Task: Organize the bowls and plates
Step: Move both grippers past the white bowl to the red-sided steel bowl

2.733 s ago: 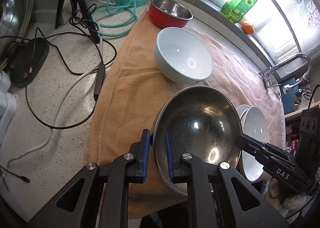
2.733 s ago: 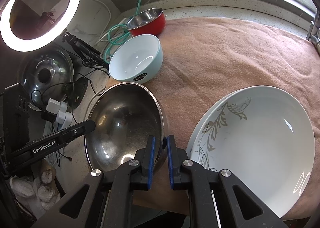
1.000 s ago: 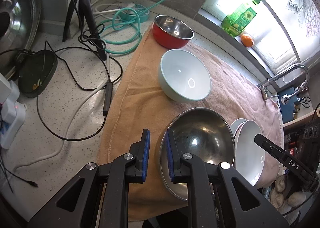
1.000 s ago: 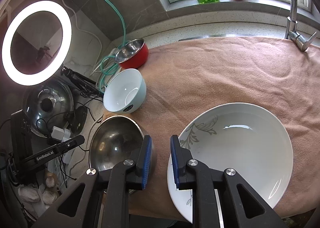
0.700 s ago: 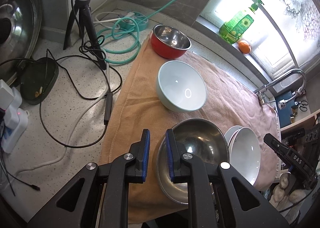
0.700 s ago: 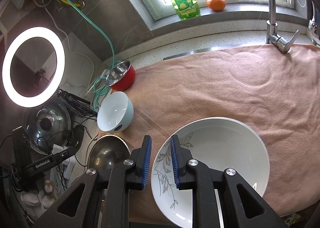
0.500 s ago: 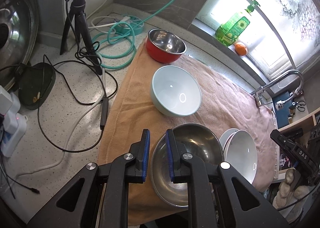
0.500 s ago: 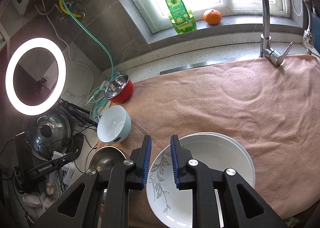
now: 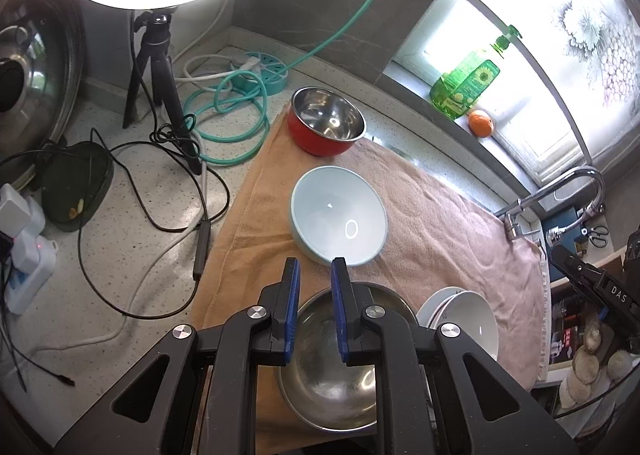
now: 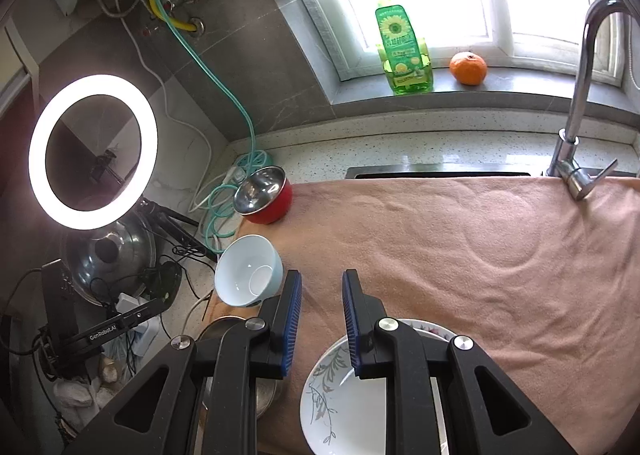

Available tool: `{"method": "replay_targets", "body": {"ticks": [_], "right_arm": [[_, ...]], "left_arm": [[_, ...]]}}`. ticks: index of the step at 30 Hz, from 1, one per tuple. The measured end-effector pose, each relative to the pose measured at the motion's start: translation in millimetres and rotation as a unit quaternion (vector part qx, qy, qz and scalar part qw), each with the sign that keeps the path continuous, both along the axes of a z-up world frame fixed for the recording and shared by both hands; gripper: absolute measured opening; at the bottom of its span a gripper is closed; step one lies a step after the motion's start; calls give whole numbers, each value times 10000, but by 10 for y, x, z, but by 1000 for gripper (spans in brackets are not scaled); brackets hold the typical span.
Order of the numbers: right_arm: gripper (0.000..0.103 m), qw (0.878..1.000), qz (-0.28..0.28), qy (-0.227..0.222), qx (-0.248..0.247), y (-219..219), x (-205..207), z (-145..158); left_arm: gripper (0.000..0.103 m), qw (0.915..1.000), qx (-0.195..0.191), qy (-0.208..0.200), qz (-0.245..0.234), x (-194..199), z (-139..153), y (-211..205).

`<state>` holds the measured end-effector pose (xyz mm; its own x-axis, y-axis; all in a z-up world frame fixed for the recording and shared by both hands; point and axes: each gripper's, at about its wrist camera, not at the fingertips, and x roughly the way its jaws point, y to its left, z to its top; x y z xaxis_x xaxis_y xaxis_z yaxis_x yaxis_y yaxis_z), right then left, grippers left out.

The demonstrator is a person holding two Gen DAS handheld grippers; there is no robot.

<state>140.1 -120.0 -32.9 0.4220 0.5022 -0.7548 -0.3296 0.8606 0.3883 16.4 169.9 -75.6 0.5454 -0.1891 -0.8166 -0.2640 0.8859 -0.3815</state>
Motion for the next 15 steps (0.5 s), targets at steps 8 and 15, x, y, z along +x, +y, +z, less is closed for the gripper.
{"method": "replay_targets", "body": {"ticks": [8,15], "right_arm": [[19,9976,685,66,-20,316,394,101],[19,9940,1066,226,-80,636,723,-23]], "left_arm": [[14,9997,43,-7,230,177,73,-24],[14,9995,26,108,305,412,26,-43]]}}
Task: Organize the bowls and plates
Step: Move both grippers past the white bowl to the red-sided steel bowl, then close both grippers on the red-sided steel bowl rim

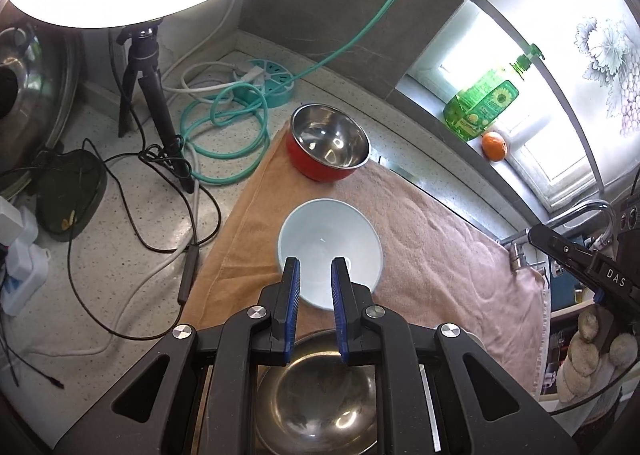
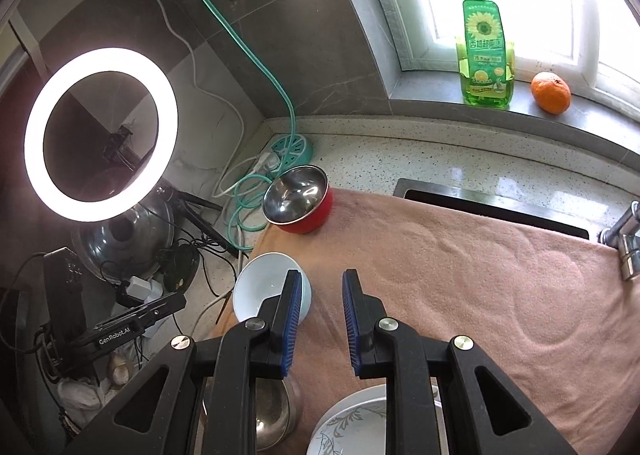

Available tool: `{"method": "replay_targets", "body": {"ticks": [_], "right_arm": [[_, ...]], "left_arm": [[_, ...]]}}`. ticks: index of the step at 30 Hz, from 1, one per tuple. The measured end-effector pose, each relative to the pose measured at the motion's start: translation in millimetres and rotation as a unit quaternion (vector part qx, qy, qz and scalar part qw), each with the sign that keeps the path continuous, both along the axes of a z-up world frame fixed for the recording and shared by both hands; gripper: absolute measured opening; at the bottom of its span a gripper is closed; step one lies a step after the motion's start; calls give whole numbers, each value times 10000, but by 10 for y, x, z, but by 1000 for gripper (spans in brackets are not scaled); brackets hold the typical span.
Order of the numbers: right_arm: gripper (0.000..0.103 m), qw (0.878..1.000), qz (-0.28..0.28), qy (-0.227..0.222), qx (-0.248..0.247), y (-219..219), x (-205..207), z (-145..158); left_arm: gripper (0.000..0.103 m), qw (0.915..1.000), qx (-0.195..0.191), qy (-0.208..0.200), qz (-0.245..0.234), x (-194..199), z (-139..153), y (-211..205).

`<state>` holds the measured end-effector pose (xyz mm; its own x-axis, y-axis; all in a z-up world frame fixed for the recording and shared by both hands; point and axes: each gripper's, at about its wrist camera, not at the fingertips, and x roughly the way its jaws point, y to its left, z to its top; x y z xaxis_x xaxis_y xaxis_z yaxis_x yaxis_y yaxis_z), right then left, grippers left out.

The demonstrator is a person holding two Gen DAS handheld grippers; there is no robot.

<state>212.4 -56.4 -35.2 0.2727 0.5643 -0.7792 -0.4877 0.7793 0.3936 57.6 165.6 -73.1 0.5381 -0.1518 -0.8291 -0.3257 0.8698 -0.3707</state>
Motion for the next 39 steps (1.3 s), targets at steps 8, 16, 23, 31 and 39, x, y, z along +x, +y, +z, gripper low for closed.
{"method": "replay_targets", "body": {"ticks": [8,16,23,31,39], "right_arm": [[19,9992,387,-46,-88,333,418,31],[19,9970,697,316,-86,696,929,-301],[19,9942,762,751,-147,1002,1271,-747],[19,9896,692,1257,-59,1196,1556,-1142],[19,9884,701,1343,-101,1296,1601,-1295]], "left_arm": [[14,9999,128,34,64,401,35,6],[14,9992,204,293,182,944,-156,42],[14,9974,270,584,331,1335,-365,159],[14,9954,125,785,531,1597,-573,327],[14,9940,155,899,597,1705,-689,378]]}}
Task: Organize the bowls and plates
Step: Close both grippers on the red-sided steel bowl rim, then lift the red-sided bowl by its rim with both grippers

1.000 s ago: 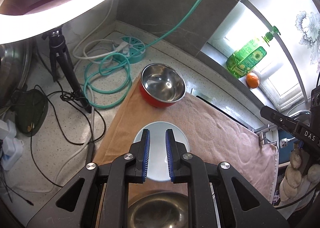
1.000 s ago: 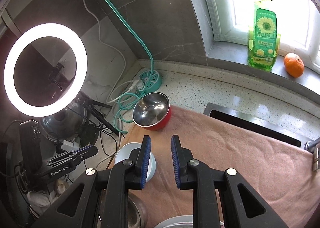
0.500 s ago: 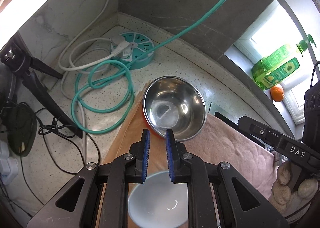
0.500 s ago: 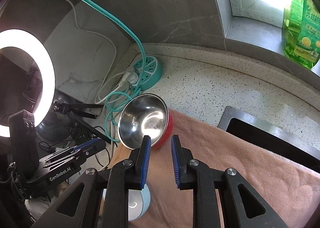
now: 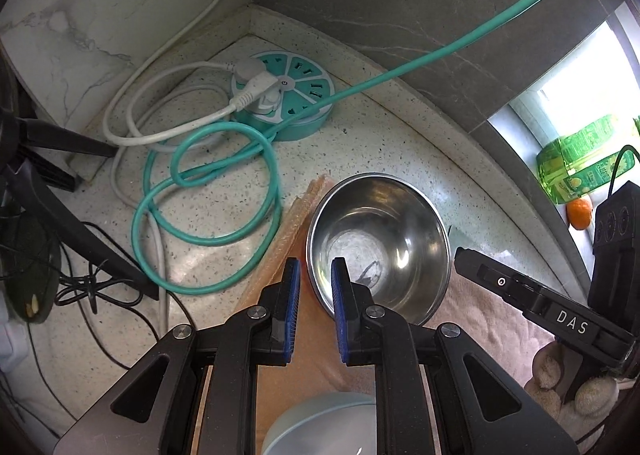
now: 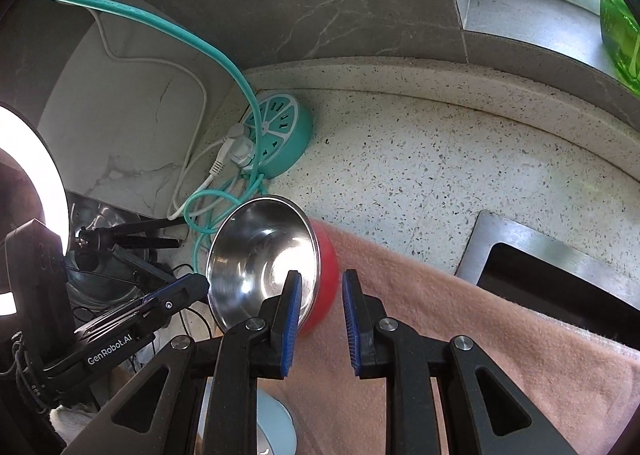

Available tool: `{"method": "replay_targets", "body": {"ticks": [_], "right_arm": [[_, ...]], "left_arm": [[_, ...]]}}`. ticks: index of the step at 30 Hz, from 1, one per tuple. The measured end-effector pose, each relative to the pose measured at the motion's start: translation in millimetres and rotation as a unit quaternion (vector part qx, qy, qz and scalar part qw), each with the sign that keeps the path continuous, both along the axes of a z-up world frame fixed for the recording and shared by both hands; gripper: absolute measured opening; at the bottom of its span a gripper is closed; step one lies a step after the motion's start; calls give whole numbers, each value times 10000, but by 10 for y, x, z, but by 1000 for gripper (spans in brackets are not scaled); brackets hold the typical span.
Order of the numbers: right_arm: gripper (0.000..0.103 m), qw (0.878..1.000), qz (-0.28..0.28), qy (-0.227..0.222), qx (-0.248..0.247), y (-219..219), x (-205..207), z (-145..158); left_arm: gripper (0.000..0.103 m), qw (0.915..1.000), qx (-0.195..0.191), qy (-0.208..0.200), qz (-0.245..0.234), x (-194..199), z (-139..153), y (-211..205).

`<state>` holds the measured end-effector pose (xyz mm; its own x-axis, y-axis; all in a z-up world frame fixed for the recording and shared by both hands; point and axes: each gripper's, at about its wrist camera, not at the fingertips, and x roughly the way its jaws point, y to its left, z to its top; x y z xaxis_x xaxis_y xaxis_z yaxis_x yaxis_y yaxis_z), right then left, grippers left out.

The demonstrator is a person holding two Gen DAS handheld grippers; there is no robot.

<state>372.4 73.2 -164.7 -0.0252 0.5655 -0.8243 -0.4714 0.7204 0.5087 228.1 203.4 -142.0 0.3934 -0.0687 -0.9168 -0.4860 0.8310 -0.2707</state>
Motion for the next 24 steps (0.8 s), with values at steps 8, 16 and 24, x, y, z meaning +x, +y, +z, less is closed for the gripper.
{"method": "replay_targets", "body": {"ticks": [8,16,24], "right_arm": [[17,10000,7,56,28,33,10,-67],[9,10000,37,60,4,92,10,-103],[5,10000,71,43,-48,137,-8,-130]], "left_arm": [[14,10000,-39,61,-14,39,-70,-2],[11,10000,18,65,-68,54,-90,-16],[7,9999,-66,103,-59,61,-173,39]]}}
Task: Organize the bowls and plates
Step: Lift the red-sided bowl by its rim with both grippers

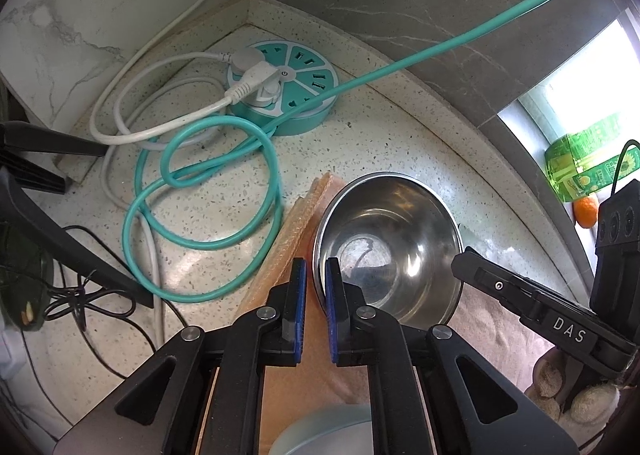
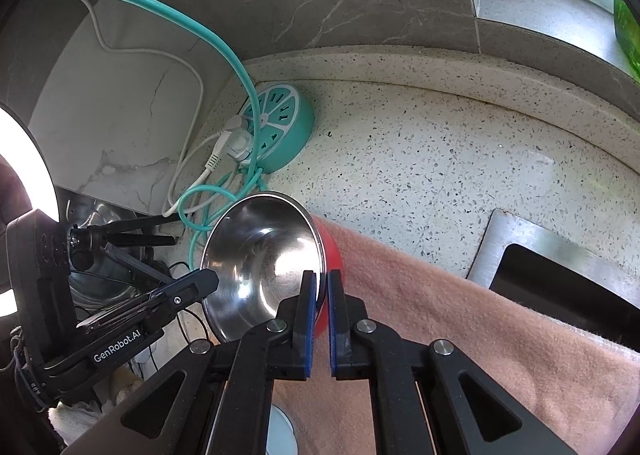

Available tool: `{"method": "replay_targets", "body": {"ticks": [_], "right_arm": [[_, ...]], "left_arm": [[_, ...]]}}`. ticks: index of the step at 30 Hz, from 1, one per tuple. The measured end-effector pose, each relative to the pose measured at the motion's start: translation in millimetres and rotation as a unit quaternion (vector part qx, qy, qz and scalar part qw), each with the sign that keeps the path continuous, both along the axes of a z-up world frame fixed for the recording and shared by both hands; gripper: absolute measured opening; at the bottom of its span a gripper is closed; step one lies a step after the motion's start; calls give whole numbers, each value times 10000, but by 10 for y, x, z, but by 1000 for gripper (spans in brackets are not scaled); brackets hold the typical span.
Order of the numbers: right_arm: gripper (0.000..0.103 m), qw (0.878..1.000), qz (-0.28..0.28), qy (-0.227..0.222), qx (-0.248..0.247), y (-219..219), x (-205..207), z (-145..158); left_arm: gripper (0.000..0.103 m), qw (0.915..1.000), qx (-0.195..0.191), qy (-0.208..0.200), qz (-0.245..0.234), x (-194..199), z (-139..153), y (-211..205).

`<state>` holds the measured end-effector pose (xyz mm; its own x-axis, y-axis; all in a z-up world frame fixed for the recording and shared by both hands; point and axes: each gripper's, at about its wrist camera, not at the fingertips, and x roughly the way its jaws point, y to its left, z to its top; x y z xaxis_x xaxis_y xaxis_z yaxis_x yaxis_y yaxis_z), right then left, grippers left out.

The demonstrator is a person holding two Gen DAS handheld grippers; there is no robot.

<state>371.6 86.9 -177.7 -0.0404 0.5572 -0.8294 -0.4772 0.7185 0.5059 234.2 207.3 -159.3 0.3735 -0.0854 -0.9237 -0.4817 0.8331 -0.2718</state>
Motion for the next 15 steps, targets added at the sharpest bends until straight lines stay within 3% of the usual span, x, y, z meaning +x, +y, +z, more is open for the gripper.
{"method": "replay_targets", "body": {"ticks": [15], "right_arm": [[5,9999,-91,-44,38,-117,-36,190]], "left_arm": [[7,9997,-55,-211,-110,-50,196,-79]]}}
